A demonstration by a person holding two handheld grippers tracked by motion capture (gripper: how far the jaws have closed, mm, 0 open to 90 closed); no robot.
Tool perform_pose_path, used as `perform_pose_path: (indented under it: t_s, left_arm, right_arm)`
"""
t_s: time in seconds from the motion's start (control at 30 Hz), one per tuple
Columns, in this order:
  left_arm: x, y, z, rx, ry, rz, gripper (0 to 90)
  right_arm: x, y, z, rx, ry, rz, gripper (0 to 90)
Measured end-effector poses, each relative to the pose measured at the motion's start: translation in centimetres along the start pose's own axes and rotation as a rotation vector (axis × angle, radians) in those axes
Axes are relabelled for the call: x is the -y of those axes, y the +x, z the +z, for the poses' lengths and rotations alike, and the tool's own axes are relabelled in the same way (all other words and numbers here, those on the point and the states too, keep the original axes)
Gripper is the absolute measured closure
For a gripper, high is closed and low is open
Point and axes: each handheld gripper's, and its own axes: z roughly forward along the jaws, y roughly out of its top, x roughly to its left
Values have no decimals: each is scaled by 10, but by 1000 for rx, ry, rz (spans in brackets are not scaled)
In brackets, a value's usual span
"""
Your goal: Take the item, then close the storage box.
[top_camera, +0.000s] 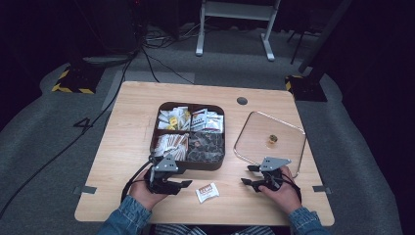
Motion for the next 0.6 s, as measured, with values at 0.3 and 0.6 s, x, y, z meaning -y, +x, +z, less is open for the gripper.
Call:
perform_pose_path:
  t_s: [0.3, 0.6]
  left_arm:
    - [15, 14, -2, -35, 56, -50, 497]
    - [36, 23, -7, -95, 103, -141, 498]
  right_arm:
    - [-2, 0, 1, -13, 8, -11, 379]
    - [-21, -26, -24, 95, -70, 83, 404]
